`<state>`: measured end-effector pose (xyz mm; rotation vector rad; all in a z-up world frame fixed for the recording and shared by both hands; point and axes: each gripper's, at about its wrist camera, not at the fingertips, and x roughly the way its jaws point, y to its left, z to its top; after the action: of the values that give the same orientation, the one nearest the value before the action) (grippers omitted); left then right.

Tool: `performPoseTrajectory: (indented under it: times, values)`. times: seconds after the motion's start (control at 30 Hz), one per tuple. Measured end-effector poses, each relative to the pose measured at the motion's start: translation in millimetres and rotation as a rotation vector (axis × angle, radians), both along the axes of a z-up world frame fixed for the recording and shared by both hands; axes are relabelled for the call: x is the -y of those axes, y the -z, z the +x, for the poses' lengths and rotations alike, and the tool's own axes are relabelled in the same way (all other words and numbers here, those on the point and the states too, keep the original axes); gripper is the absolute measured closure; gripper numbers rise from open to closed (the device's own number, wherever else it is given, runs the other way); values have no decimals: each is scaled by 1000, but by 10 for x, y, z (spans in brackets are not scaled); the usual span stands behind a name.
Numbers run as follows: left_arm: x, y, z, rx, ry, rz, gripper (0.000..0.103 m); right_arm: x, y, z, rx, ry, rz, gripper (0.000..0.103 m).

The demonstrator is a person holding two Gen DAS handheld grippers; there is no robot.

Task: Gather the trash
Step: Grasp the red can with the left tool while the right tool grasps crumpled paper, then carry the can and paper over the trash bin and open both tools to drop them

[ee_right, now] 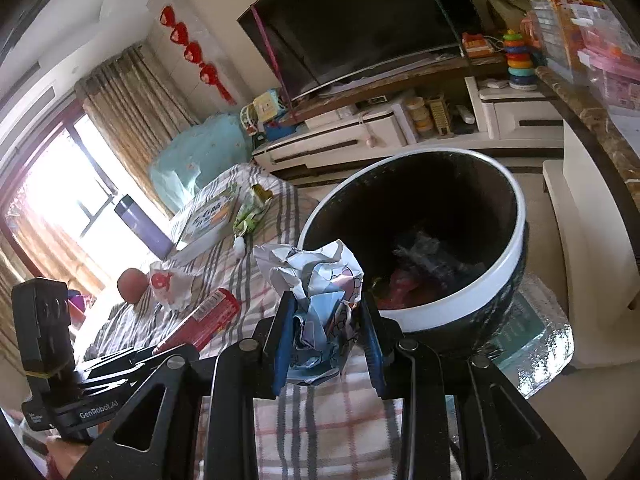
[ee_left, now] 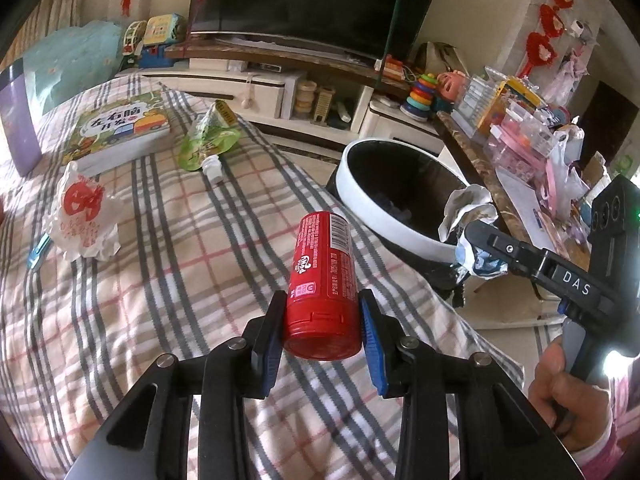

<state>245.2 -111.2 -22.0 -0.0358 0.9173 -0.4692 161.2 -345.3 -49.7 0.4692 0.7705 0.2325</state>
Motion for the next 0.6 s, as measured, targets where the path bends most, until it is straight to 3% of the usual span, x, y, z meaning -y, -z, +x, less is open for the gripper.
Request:
performPoseTrajectory:
  times: [0.6]
  values:
    - [288,-91,100,26,69,-5,69,326,-80,11,15,62,-17,72]
